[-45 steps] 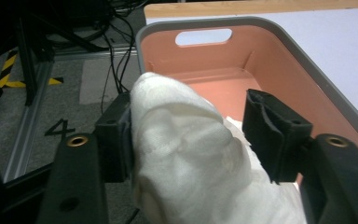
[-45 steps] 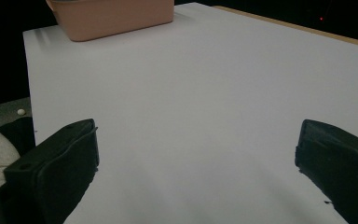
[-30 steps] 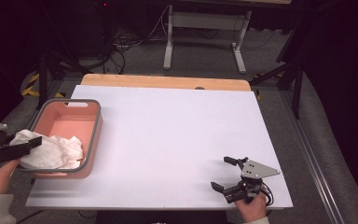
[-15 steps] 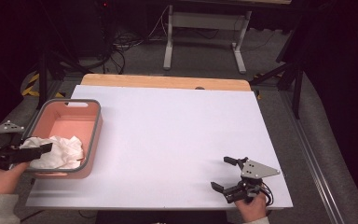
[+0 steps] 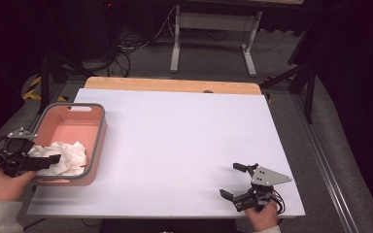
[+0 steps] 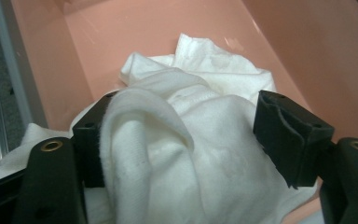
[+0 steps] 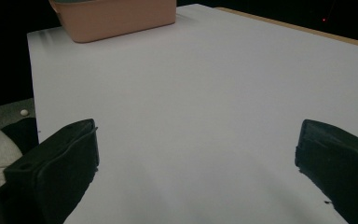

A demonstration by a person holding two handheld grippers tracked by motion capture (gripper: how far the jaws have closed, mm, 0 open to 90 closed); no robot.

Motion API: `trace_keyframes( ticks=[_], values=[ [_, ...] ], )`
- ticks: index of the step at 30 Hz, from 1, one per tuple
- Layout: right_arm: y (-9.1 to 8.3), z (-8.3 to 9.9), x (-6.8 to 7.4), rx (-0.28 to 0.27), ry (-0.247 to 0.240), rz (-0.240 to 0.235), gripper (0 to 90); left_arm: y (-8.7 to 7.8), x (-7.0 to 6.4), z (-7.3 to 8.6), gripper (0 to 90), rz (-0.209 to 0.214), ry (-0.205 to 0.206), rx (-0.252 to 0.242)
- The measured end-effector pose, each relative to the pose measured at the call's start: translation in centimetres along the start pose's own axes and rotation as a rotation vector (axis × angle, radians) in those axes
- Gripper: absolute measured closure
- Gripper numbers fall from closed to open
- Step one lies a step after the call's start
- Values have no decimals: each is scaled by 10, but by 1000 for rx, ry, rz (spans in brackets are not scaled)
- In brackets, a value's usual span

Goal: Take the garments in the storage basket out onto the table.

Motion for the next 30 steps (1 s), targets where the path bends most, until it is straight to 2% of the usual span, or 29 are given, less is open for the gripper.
trace_keyframes(
  ticks=[5, 11, 17, 21, 30],
  values=[
    [0, 0, 0, 0, 0, -1, 1, 6, 0, 1, 287, 19, -5, 39],
    [0, 0, 0, 0, 0, -2, 1, 9, 1, 2, 287, 25, -19, 52],
    [0, 0, 0, -3, 2, 0, 1, 17, 2, 3, 257, 31, -28, 106],
    [0, 0, 0, -2, 1, 0, 1, 17, 2, 3, 258, 32, -34, 111],
    [0, 0, 0, -1, 1, 2, 1, 19, 4, 2, 342, 21, -71, 165]
  ],
)
Point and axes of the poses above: each handheld gripper's, and its own axes: y roughly forward along the jaws, z roughly out of its underside, x roughly to its left, the point moved 6 cm from there along y, roughly forward along the jaws, and after that the axes turned 14 degrees about z, right-handed, at the moved point
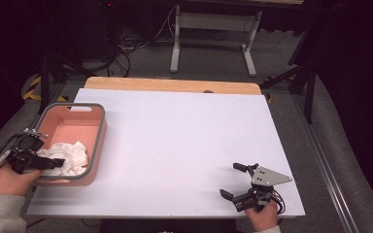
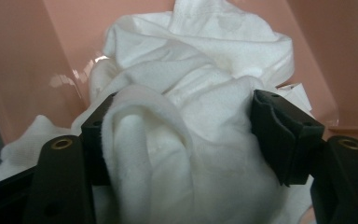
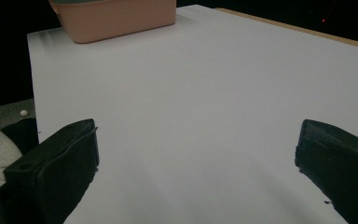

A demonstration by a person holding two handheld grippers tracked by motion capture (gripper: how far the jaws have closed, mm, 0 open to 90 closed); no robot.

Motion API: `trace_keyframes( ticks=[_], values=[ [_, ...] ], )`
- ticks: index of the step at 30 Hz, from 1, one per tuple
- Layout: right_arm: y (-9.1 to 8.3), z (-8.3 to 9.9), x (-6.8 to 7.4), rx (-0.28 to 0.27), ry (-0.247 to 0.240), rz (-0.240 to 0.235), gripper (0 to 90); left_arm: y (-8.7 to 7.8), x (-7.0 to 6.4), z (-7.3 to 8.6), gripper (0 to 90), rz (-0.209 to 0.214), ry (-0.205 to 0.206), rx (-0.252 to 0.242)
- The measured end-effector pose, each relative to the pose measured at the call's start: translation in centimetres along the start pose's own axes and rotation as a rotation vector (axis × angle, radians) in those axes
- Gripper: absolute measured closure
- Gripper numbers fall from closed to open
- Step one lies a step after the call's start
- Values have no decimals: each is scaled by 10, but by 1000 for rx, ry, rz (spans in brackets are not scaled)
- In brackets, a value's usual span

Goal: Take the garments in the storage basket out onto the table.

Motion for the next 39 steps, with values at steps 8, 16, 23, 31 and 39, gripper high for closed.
trace_keyframes(
  ticks=[8, 16, 23, 31, 39],
  values=[
    [0, 0, 0, 1, 4, 4, 1, 4, 2, 0, 490, -23, -5, 58],
    [0, 1, -1, 2, 6, 5, 1, 3, 4, 2, 609, -19, 3, 44],
    [1, 1, -1, 4, 8, 7, 1, -2, 3, 3, 679, -30, 22, -8],
    [1, 1, -1, 5, 7, 8, 1, -13, -1, -1, 692, -61, 58, -97],
    [1, 1, -1, 6, 6, 8, 1, -29, -5, -5, 692, -50, 77, -224]
  ],
)
Point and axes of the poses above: each handheld gripper's, and its own axes: y roughly forward along the jaws, z roughly out of its underside, x roughly to its left, the point moved 6 cm from there along y, roughly forward along the jaws, and after that the axes turned 14 degrees about z, right-handed, at the moved point
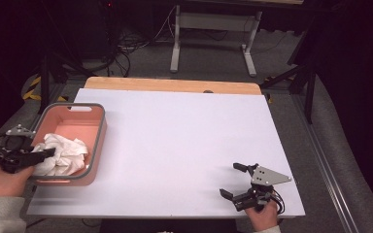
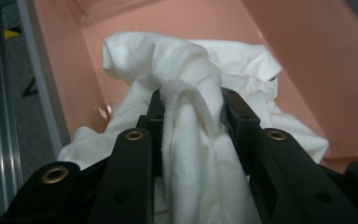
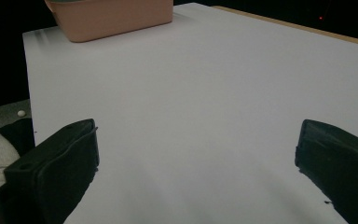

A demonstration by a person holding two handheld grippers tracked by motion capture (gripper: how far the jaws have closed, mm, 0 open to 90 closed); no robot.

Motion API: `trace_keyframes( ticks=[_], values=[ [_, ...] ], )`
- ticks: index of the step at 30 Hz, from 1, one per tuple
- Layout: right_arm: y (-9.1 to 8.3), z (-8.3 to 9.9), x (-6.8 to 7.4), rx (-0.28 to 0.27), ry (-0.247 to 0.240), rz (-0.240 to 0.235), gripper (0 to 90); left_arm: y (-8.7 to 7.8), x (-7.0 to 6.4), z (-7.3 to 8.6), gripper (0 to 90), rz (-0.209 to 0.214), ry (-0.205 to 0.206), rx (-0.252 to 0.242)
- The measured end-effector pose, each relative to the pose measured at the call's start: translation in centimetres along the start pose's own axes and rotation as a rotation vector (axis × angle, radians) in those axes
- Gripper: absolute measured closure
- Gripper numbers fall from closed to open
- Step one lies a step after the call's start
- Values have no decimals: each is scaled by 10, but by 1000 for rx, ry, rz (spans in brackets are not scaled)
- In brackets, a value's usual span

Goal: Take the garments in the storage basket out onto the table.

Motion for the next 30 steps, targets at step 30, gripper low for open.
trace_keyframes(
  ticks=[30],
  values=[
    [1, 0, 1, 2, -4, -9, 1, -50, -26, -41, 688, 115, 102, -443]
  ],
)
Point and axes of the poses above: each handheld gripper's, and its own axes: y roughly forward along the jaws, z roughly out of its underside, x roughly to its left, the point moved 6 cm from there along y, roughly forward along the jaws, and after that the axes turned 14 degrees about z, right-handed, at the moved point
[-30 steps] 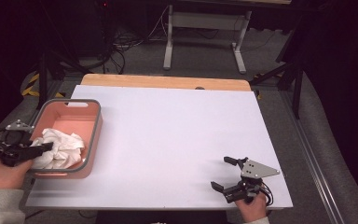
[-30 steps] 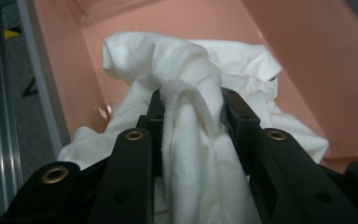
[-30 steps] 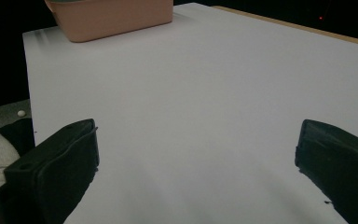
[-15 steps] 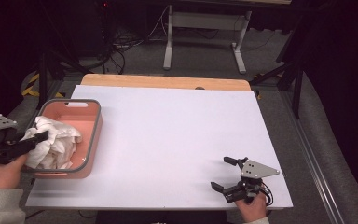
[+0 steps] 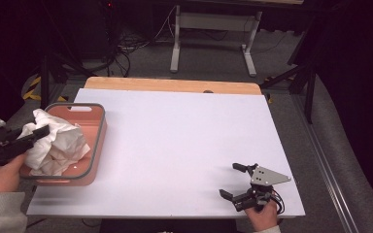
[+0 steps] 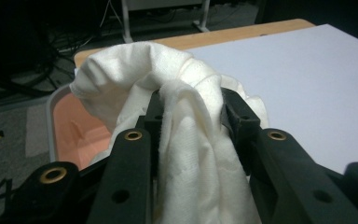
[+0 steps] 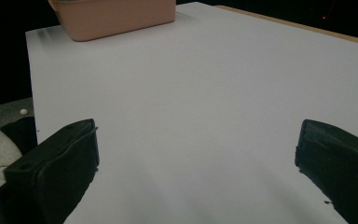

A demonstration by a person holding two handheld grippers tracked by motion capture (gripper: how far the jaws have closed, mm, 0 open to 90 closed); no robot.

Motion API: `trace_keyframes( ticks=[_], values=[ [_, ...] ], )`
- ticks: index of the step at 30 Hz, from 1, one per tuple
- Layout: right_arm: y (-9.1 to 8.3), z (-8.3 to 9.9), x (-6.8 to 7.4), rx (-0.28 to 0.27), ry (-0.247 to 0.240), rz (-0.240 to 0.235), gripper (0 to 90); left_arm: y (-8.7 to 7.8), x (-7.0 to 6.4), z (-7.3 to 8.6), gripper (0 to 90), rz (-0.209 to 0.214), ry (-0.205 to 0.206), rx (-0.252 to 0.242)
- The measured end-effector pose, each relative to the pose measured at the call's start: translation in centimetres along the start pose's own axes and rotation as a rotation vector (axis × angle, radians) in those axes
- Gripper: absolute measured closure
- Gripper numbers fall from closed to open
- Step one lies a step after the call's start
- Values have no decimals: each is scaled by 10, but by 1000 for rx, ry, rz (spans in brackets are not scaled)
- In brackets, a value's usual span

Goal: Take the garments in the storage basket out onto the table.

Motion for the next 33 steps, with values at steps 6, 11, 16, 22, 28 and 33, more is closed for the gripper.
trace_keyframes(
  ticks=[6, 11, 16, 22, 28, 33],
  values=[
    [0, 0, 0, -3, -1, -5, 1, 1, -5, -13, 687, 36, 22, -23],
    [0, 0, 0, -3, -1, -6, 1, -1, -10, -25, 687, 53, 53, -57],
    [0, 0, 0, -2, -2, -6, 1, -5, -14, -36, 686, 80, 73, -106],
    [-1, 0, 0, -3, -2, -6, 1, -8, -17, -48, 686, 121, 77, -174],
    [0, 0, 0, -2, -1, -6, 1, -8, -22, -59, 685, 142, 93, -203],
    [-1, 0, 0, -4, 1, -8, 1, -8, -27, -69, 684, 154, 105, -221]
  ],
)
Point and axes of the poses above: each handheld gripper's, and its own axes: y roughly forward along the jaws, z roughly out of its underside, x roughly to its left, the point moved 6 cm from there along y, roughly forward along the jaws, and after that the axes turned 14 degrees about z, right-handed, at the moved point
